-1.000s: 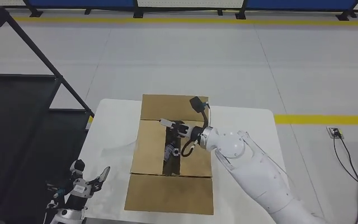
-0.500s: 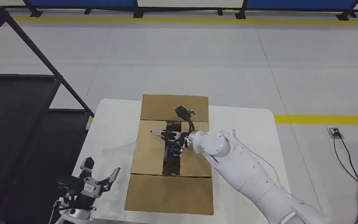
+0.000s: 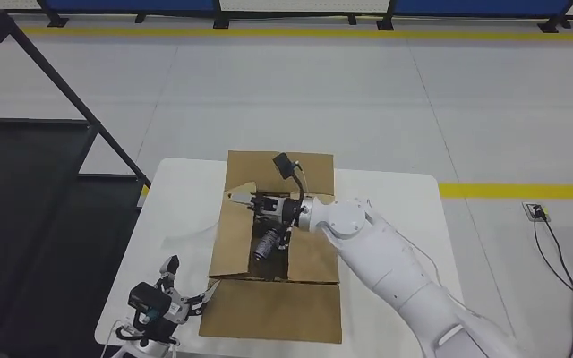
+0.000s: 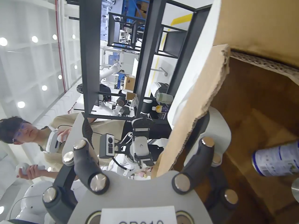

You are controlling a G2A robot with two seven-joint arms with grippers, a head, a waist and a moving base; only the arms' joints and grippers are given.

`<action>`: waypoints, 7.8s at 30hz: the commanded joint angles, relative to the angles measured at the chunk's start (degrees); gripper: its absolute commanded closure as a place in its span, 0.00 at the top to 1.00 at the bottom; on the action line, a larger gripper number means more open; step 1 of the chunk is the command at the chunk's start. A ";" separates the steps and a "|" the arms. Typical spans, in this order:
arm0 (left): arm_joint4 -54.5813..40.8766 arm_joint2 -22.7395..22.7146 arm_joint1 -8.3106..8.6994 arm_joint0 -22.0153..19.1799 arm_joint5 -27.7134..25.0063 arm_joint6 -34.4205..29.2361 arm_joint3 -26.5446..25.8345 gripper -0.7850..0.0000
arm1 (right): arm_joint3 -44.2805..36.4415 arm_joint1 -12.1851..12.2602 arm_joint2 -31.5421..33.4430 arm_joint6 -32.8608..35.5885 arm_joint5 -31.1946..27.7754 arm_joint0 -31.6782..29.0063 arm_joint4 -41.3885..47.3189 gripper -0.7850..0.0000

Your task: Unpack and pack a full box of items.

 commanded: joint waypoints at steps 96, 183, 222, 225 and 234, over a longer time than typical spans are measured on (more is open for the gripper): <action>-21.06 16.55 -4.40 -19.30 1.79 -38.40 -4.98 1.00 | -39.62 14.42 49.50 5.42 -13.38 -44.66 -8.10 1.00; -28.72 50.67 -16.50 -43.49 11.01 -37.23 17.14 1.00 | -34.15 20.95 62.56 1.47 -25.64 -59.54 5.44 1.00; -39.88 -22.12 -7.40 9.62 -12.23 -8.68 -20.90 1.00 | -49.47 17.10 17.18 -4.31 21.01 -24.05 -54.46 1.00; -39.88 -22.12 -7.40 9.62 -12.23 -8.68 -20.90 1.00 | -49.47 17.10 17.18 -4.31 21.01 -24.05 -54.46 1.00; -43.18 -21.59 -7.40 9.19 -11.69 -10.53 -20.46 1.00 | -46.60 16.80 14.16 -0.83 13.64 -22.56 -54.28 1.00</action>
